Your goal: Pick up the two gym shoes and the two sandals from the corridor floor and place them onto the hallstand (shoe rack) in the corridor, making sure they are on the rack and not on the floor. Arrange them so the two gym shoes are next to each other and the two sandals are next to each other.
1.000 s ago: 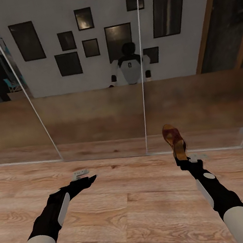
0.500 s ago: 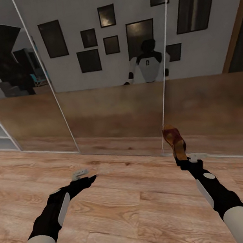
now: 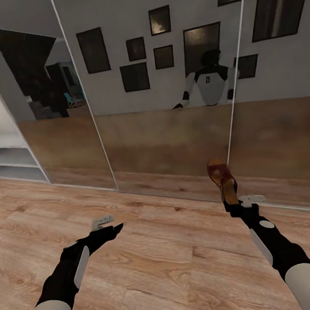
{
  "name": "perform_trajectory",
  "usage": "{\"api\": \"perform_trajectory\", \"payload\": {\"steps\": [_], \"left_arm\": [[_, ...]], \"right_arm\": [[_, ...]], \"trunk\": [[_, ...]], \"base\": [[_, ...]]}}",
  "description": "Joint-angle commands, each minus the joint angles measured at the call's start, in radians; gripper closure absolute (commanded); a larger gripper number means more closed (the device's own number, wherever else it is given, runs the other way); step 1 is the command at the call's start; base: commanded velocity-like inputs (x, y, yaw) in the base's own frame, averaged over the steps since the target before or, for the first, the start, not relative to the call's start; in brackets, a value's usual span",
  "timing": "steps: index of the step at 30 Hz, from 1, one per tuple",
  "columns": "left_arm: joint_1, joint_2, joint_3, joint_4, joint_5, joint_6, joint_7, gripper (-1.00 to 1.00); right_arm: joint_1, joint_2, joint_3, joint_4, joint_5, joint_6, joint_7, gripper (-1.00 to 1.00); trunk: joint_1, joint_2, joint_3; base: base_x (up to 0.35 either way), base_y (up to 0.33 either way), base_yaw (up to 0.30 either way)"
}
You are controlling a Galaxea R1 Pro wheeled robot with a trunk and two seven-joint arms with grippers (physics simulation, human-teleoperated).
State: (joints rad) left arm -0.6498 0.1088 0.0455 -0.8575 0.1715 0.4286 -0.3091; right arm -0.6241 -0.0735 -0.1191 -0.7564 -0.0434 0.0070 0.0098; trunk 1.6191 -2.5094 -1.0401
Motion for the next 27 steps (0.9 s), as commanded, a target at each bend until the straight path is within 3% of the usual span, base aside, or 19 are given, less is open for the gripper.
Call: {"api": "perform_trajectory", "payload": {"steps": [1,3,8,21,27], "left_arm": [[-0.001,-0.002,0.002,0.007,0.007,0.008,-0.002,-1.00],[-0.001,-0.009,0.002,0.040,0.006,-0.006,-0.002,-1.00],[-0.001,-0.012,0.005,0.110,0.003,-0.119,-0.001,-1.00],[-0.001,-0.013,0.005,0.119,0.005,-0.143,-0.001,-1.00],[-0.001,-0.014,0.005,0.119,0.005,-0.143,-0.001,-1.00]], "right_arm": [[0.000,0.000,-0.001,-0.001,-0.007,0.001,0.002,1.00],[0.000,0.000,-0.001,-0.001,-0.007,0.001,0.002,1.00],[0.000,0.000,-0.001,-0.001,-0.007,0.001,0.002,1.00],[0.000,0.000,-0.001,0.000,-0.007,0.001,0.003,1.00],[0.000,0.000,-0.001,0.000,-0.007,0.001,0.002,1.00]], "trunk": [[0.000,0.000,0.000],[0.000,0.000,0.003],[0.000,0.000,0.009],[0.000,0.000,0.026],[0.000,0.000,0.033]], "base": [[0.000,0.000,0.224],[0.000,0.000,0.221],[0.000,0.000,0.207],[0.005,0.000,0.189],[0.179,0.015,0.184]]}}
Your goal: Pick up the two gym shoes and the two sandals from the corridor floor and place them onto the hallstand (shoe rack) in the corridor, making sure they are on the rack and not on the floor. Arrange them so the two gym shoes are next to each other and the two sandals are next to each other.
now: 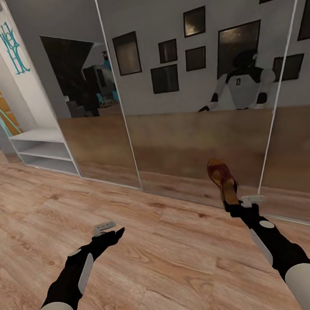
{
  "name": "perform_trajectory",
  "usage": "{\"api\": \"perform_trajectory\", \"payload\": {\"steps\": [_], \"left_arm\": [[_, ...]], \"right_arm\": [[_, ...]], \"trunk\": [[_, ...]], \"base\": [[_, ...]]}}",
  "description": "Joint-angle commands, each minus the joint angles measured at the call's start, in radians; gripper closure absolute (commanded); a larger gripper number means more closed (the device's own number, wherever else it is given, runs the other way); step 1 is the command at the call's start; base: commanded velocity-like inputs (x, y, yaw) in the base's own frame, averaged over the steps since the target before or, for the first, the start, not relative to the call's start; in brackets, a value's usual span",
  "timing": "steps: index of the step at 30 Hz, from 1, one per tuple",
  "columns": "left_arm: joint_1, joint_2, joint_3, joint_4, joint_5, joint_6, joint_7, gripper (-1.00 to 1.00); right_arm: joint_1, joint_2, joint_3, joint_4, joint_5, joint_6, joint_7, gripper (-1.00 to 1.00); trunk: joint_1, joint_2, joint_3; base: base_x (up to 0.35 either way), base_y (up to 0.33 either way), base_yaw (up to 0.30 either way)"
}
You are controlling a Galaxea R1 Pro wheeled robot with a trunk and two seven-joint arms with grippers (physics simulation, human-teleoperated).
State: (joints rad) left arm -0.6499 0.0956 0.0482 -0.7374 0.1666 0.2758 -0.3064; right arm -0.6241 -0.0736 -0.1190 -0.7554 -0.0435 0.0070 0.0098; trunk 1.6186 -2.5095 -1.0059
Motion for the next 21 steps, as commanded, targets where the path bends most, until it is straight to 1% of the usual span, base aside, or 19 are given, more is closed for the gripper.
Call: {"api": "perform_trajectory", "payload": {"steps": [1,5,12,21], "left_arm": [[0.000,0.000,0.002,-0.001,0.010,0.010,-0.003,-1.00],[0.000,0.000,0.002,-0.001,0.010,0.010,-0.003,-1.00],[0.000,-0.001,0.002,0.000,0.011,0.010,-0.003,-1.00],[0.000,-0.001,0.002,-0.001,0.011,0.010,-0.003,-1.00]], "right_arm": [[0.000,0.000,-0.001,-0.001,-0.007,0.001,0.003,1.00],[0.000,0.000,-0.001,-0.001,-0.007,0.001,0.003,1.00],[0.000,0.000,-0.001,-0.001,-0.007,0.001,0.002,1.00],[0.000,0.000,-0.001,-0.001,-0.007,0.001,0.002,1.00]], "trunk": [[0.000,0.000,0.000],[0.000,0.000,0.006],[0.000,0.000,0.015],[0.000,0.000,0.026]], "base": [[0.298,0.083,0.184],[0.303,0.119,0.184],[0.274,0.203,0.181],[0.170,0.277,0.168]]}}
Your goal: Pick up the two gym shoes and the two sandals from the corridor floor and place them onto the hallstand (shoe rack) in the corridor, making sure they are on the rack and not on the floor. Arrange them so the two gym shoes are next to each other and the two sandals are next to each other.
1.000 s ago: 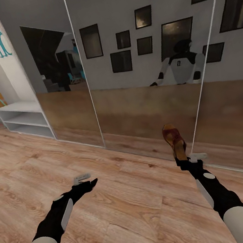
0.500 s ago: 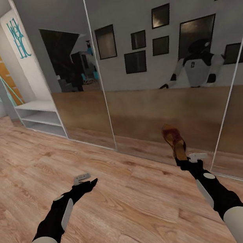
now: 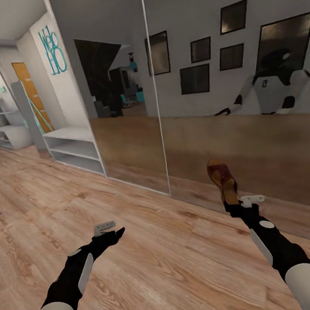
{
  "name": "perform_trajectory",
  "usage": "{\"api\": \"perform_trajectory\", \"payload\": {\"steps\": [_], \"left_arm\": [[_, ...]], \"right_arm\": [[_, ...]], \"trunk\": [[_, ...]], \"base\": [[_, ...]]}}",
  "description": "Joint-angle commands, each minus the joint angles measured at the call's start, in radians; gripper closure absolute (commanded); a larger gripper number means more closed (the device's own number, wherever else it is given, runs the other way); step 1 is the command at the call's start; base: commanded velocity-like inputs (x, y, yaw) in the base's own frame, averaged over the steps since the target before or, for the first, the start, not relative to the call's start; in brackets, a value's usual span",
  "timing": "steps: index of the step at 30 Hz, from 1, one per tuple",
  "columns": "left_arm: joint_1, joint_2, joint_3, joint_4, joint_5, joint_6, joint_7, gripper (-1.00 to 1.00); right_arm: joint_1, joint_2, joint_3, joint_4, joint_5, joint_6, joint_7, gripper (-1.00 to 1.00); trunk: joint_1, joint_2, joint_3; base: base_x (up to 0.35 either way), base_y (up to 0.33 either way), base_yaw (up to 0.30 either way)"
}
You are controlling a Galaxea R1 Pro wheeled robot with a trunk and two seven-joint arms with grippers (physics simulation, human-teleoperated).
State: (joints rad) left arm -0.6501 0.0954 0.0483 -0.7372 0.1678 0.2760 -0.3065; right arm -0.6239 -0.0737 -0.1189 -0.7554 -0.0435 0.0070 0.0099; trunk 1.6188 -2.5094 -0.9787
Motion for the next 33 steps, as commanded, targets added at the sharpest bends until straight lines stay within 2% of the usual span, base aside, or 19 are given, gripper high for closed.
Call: {"api": "perform_trajectory", "payload": {"steps": [1,18,33], "left_arm": [[0.000,-0.001,0.002,-0.001,0.010,0.009,-0.003,-1.00],[0.000,-0.008,0.002,-0.001,0.010,0.009,-0.003,-1.00],[0.000,-0.016,0.002,-0.001,0.010,0.009,0.004,-1.00]], "right_arm": [[0.000,0.000,-0.001,-0.001,-0.007,0.001,0.002,1.00],[0.000,0.000,0.001,-0.001,-0.006,0.001,0.004,1.00],[0.000,0.000,0.001,-0.001,-0.006,0.001,0.002,1.00]], "trunk": [[0.000,0.000,0.000],[0.000,0.000,0.001],[0.000,0.000,0.014]], "base": [[0.153,0.288,0.073],[0.152,0.289,0.013],[0.165,0.245,0.233]]}}
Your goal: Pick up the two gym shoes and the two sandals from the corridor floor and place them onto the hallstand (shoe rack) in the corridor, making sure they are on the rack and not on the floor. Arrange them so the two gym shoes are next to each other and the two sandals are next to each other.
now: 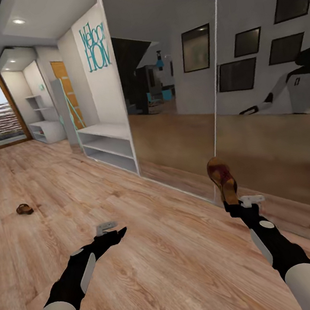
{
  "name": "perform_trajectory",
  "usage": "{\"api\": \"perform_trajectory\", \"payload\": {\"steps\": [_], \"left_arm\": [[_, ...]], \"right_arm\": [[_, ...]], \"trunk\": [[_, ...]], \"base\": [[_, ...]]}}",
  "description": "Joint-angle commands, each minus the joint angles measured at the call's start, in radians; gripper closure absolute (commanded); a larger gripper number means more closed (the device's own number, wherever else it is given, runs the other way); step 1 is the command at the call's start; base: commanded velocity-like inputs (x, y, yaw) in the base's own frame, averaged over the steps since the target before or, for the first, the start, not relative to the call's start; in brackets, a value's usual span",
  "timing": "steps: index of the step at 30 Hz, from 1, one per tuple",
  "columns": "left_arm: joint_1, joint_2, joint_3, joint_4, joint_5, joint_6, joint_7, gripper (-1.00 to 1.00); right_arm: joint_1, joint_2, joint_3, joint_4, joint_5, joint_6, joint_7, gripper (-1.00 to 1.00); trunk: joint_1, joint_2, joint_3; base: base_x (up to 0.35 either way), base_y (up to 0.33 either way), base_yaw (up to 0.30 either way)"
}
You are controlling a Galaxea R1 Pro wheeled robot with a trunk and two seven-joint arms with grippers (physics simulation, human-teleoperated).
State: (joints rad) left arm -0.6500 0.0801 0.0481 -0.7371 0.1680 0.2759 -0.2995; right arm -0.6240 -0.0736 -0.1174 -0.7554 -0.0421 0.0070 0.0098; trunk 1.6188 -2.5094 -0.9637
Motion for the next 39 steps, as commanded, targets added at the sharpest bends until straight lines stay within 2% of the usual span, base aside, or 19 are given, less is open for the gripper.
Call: {"api": "perform_trajectory", "payload": {"steps": [1,21,27,33,39], "left_arm": [[0.000,-0.001,0.002,-0.001,0.010,0.009,-0.003,-1.00],[0.000,-0.008,0.002,-0.001,0.010,0.009,-0.003,-1.00],[0.000,-0.020,0.003,0.001,0.010,0.009,-0.003,-1.00],[0.000,-0.032,0.001,0.043,0.009,0.002,-0.003,-1.00],[0.000,-0.035,0.001,0.047,0.008,-0.004,-0.003,-1.00]], "right_arm": [[0.000,0.000,-0.001,-0.001,-0.007,0.001,0.002,1.00],[0.000,0.000,-0.001,-0.001,-0.008,0.001,0.002,1.00],[0.000,0.000,-0.001,-0.001,-0.008,0.001,0.002,1.00],[0.000,0.000,-0.001,-0.001,-0.008,0.001,0.002,1.00],[0.000,0.000,-0.001,-0.001,-0.008,0.001,0.002,1.00]], "trunk": [[0.000,0.000,0.000],[0.000,0.000,0.025],[0.000,0.000,0.032],[0.000,0.000,0.040],[0.000,0.000,0.046]], "base": [[0.197,0.150,0.231],[0.294,0.118,0.207],[0.331,0.105,0.202],[0.336,0.066,0.210],[0.343,0.007,0.238]]}}
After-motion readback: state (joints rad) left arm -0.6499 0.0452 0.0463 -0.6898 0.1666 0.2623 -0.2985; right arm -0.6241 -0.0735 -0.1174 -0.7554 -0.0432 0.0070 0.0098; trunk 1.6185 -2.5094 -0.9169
